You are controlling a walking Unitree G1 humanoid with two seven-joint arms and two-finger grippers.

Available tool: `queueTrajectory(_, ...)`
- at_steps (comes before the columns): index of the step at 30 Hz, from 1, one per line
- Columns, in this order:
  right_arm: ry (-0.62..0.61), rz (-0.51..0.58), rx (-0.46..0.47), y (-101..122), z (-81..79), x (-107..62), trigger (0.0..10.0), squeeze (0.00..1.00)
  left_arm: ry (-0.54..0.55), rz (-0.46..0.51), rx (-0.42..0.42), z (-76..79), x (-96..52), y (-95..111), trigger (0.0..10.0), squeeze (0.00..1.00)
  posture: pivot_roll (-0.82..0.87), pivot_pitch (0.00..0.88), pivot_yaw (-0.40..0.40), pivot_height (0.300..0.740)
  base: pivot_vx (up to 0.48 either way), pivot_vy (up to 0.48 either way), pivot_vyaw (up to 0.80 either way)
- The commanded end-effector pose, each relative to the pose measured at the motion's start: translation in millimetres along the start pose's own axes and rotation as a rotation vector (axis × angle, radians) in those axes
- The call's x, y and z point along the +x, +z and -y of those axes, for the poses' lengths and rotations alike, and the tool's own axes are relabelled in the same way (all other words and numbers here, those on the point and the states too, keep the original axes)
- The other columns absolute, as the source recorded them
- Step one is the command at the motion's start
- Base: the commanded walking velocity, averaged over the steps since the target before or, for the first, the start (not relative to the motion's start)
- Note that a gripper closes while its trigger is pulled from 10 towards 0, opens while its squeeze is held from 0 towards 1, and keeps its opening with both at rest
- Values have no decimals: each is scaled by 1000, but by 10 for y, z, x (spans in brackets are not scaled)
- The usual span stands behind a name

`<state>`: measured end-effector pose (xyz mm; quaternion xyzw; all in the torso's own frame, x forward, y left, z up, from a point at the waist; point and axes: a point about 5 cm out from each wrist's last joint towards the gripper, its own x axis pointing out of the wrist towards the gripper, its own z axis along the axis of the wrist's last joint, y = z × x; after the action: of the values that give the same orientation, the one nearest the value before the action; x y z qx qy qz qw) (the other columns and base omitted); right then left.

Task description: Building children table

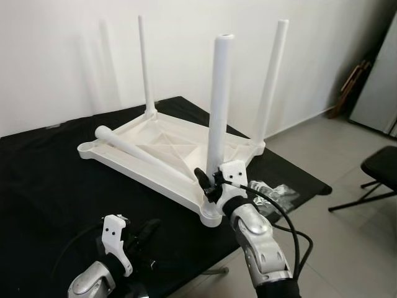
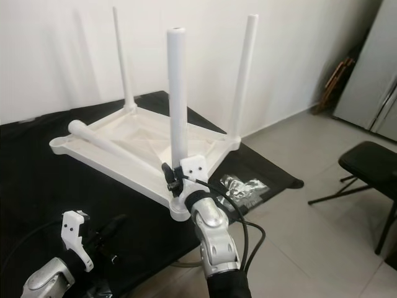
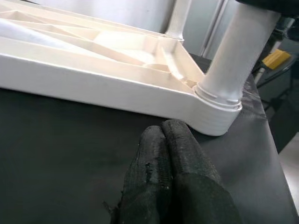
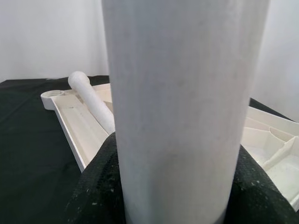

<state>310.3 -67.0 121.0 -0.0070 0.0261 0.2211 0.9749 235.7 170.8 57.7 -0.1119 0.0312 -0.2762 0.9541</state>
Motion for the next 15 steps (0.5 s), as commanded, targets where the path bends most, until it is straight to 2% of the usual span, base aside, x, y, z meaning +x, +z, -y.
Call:
queueTrajectory(1, 14, -280, 50, -551, -43, -113, 10000, 0, -5, -9, -9, -23, 11, -1, 10000, 0, 12, 0, 20, 740, 0, 0, 0)
queueTrajectory(5, 31, -278, 80, -508, -35, -70, 10000, 0, 9, -2, -3, -36, 11, 12, 10000, 0, 24, 0, 14, 740, 0, 0, 0)
queueTrajectory(6, 61, -264, 113, -426, -66, -59, 10000, 1000, 12, 1, 0, -38, 14, 19, 10000, 0, 23, 0, 15, 740, 0, 0, 0)
queueTrajectory(8, 82, -253, 135, -364, -92, -57, 10000, 1000, 14, 2, 2, -40, 18, 24, 10000, 0, 21, 0, 16, 740, 0, 0, 0)
queueTrajectory(9, 156, -230, 149, -283, -119, -35, 10000, 1000, 13, 2, 1, -39, 27, 26, 10000, 0, 15, 0, 21, 740, 0, 0, 0)
queueTrajectory(10, 156, -230, 149, -283, -119, -35, 10000, 1000, 13, 2, 1, -39, 27, 26, 10000, 0, 15, 0, 21, 740, 0, 0, 0)
queueTrajectory(11, 245, -194, 152, -188, -131, -5, 10000, 1000, 11, 2, -2, -37, 41, 26, 10000, 0, 15, 0, 18, 740, 0, 0, 0)
queueTrajectory(12, 245, -194, 152, -188, -131, -5, 10000, 1000, 11, 2, -2, -37, 41, 26, 10000, 0, 15, 0, 18, 740, 0, 0, 0)
queueTrajectory(13, 372, -138, 107, -55, -70, 38, 10000, 1000, 7, 1, -5, -32, 56, 25, 10000, 0, 14, 0, 16, 740, 0, 0, 0)
queueTrajectory(14, 550, -69, 3, 155, 110, 89, 10000, 490, 2, 3, -10, -25, 80, 22, 10000, 0, 20, 0, 9, 740, 0, 0, 0)
queueTrajectory(15, 550, -69, 3, 155, 110, 89, 10000, 490, 2, 3, -10, -25, 80, 22, 10000, 0, 20, 0, 9, 740, 0, 0, 0)
